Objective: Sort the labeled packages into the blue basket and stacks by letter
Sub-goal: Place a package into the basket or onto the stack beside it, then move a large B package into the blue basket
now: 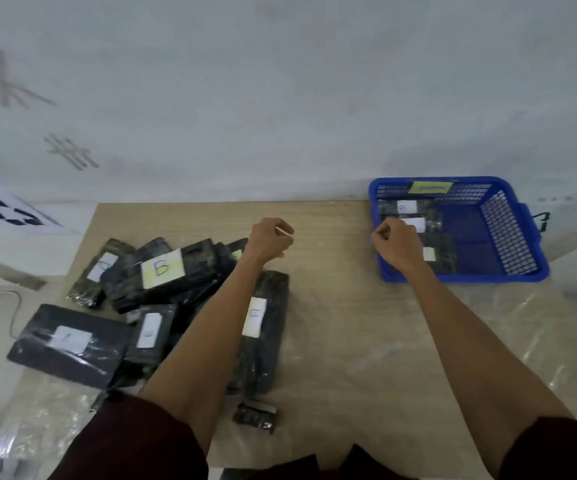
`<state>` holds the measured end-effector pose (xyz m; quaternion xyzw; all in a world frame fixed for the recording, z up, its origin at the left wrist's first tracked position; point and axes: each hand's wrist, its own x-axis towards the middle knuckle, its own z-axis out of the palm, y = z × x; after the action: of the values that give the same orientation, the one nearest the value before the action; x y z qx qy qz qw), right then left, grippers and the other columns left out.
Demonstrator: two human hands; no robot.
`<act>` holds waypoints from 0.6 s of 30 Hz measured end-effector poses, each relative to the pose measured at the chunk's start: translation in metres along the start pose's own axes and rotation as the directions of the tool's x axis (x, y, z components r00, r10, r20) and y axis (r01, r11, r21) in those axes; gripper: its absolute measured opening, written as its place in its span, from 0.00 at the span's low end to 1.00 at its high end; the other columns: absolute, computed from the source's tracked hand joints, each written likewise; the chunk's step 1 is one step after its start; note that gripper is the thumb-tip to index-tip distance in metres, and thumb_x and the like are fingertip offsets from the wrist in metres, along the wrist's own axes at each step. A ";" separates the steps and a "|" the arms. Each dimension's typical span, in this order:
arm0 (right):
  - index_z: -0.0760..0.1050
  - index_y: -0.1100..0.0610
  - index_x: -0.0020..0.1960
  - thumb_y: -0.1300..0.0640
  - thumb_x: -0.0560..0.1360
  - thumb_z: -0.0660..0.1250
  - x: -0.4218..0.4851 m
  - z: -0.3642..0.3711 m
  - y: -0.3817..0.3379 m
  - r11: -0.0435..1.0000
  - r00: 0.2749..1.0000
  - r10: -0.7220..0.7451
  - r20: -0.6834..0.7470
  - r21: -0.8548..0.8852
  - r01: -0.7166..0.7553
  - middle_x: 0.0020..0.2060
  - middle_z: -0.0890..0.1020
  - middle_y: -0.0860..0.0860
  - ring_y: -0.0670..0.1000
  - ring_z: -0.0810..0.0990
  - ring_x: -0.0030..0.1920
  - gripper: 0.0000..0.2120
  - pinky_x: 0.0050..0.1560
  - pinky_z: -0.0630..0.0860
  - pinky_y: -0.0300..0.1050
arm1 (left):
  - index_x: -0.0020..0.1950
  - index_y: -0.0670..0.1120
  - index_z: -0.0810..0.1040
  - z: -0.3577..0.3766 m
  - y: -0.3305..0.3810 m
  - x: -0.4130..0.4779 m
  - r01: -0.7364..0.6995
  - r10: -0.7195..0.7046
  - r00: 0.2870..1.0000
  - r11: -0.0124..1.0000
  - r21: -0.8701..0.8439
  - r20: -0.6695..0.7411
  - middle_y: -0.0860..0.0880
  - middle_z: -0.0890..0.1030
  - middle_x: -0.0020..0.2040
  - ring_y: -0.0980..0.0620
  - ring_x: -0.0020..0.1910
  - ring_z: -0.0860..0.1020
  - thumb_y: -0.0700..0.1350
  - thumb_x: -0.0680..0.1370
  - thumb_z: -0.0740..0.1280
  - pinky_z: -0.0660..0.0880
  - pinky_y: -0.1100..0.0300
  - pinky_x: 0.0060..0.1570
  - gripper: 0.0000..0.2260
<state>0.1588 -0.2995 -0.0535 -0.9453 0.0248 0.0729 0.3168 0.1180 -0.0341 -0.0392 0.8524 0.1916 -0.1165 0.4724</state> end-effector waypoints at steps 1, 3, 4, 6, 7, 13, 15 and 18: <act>0.77 0.57 0.47 0.58 0.78 0.67 -0.006 0.010 -0.014 1.000 1.000 -0.003 -0.002 0.002 0.003 0.43 0.82 0.53 0.56 0.81 0.48 0.03 0.48 0.77 0.51 | 0.55 0.40 0.82 -0.018 -0.012 -0.003 -0.011 0.011 1.000 1.000 0.010 -0.001 0.42 0.84 0.45 0.49 0.41 0.81 0.34 0.77 0.67 0.80 0.61 0.36 0.09; 0.77 0.56 0.45 0.57 0.77 0.68 -0.016 0.030 -0.042 1.000 1.000 0.025 -0.011 0.010 -0.025 0.42 0.81 0.52 0.55 0.80 0.48 0.03 0.47 0.74 0.48 | 0.54 0.42 0.82 -0.051 -0.034 -0.007 -0.031 0.031 1.000 0.999 0.043 -0.004 0.44 0.83 0.44 0.50 0.38 0.81 0.35 0.76 0.67 0.79 0.63 0.35 0.08; 0.78 0.56 0.45 0.56 0.76 0.68 -0.020 0.041 -0.055 0.999 0.999 0.034 -0.007 0.022 -0.034 0.41 0.81 0.51 0.55 0.80 0.48 0.03 0.46 0.73 0.47 | 0.53 0.42 0.82 -0.066 -0.045 -0.009 -0.033 0.034 0.999 0.998 0.052 -0.007 0.44 0.84 0.44 0.48 0.39 0.82 0.35 0.76 0.67 0.80 0.61 0.38 0.08; 0.78 0.55 0.44 0.53 0.75 0.71 -0.028 0.066 -0.083 0.998 0.998 0.024 0.056 0.053 -0.027 0.40 0.81 0.52 0.57 0.81 0.46 0.06 0.44 0.74 0.46 | 0.52 0.41 0.82 -0.099 -0.068 -0.013 -0.026 0.027 0.999 0.997 0.069 -0.019 0.43 0.84 0.43 0.44 0.41 0.84 0.35 0.76 0.68 0.83 0.54 0.44 0.07; 0.78 0.55 0.46 0.50 0.75 0.72 -0.033 0.078 -0.096 0.998 0.991 0.025 0.130 0.060 -0.033 0.41 0.82 0.53 0.56 0.81 0.45 0.08 0.43 0.76 0.47 | 0.50 0.41 0.82 -0.114 -0.079 -0.014 -0.013 0.014 1.000 0.998 0.067 -0.023 0.43 0.84 0.42 0.44 0.40 0.83 0.34 0.76 0.68 0.83 0.53 0.44 0.06; 0.68 0.52 0.70 0.37 0.76 0.68 -0.065 0.129 -0.129 0.968 0.757 0.241 0.608 -0.094 -0.233 0.60 0.73 0.53 0.59 0.78 0.56 0.29 0.41 0.82 0.52 | 0.52 0.37 0.78 -0.137 -0.126 -0.019 0.227 -0.213 0.935 0.974 -0.016 0.283 0.38 0.79 0.40 0.48 0.32 0.79 0.35 0.83 0.62 0.78 0.58 0.31 0.05; 0.69 0.54 0.65 0.38 0.75 0.70 -0.072 0.141 -0.124 0.969 0.759 0.234 0.607 -0.086 -0.230 0.60 0.76 0.55 0.59 0.79 0.55 0.27 0.41 0.83 0.53 | 0.52 0.38 0.79 -0.130 -0.133 -0.022 0.250 -0.226 0.882 0.968 -0.004 0.413 0.38 0.82 0.42 0.47 0.35 0.82 0.36 0.83 0.63 0.81 0.58 0.34 0.06; 0.68 0.55 0.60 0.41 0.74 0.73 -0.079 0.149 -0.119 0.959 0.811 0.220 0.543 0.033 -0.282 0.58 0.78 0.56 0.58 0.79 0.54 0.25 0.38 0.80 0.49 | 0.58 0.38 0.81 -0.119 -0.135 -0.027 0.181 -0.188 0.846 0.982 0.062 0.498 0.39 0.85 0.48 0.44 0.42 0.86 0.38 0.82 0.66 0.83 0.58 0.39 0.07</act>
<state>0.0733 -0.1144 -0.0882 -0.8567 0.0644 0.3724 0.3511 0.0365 0.1264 -0.0690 0.7732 0.1424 -0.3800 0.4873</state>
